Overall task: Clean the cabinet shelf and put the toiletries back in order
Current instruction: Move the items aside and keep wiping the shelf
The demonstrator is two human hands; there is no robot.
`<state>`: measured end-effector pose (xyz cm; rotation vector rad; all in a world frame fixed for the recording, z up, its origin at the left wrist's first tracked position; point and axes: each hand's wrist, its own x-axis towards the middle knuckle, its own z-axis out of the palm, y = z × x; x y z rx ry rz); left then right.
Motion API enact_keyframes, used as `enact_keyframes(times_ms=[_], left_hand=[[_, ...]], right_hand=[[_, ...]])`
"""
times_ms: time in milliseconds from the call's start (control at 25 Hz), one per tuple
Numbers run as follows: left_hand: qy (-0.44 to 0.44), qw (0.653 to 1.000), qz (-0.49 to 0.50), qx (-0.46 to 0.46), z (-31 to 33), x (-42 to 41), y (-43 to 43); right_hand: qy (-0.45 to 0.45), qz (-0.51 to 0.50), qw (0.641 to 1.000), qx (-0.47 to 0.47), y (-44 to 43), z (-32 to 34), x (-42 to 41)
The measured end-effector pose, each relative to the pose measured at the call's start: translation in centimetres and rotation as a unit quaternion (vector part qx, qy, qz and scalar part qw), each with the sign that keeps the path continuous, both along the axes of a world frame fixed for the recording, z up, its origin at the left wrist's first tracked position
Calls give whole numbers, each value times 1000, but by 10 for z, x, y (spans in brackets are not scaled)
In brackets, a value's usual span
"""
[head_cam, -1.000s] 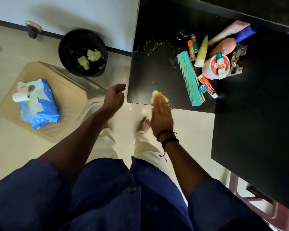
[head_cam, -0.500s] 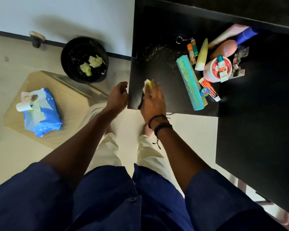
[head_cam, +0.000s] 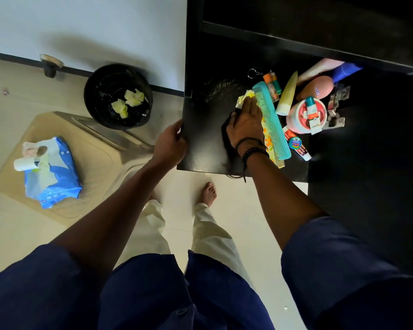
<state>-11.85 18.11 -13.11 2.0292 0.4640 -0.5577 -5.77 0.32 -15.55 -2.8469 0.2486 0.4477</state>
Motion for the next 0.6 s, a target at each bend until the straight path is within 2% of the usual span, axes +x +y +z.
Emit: enact_keyframes(times_ms=[280,480,600], left_hand=[[27,1000,-6,-10,2,1,4],[12,1000,-10,-10,3,0,5],[-6,1000,2,-8,2,3,6]], right_hand=[[12,42,999,11,18,3,22],[-7,71,996,-48,18,7,-24],[-8,55,997,-53,12,13,-8]])
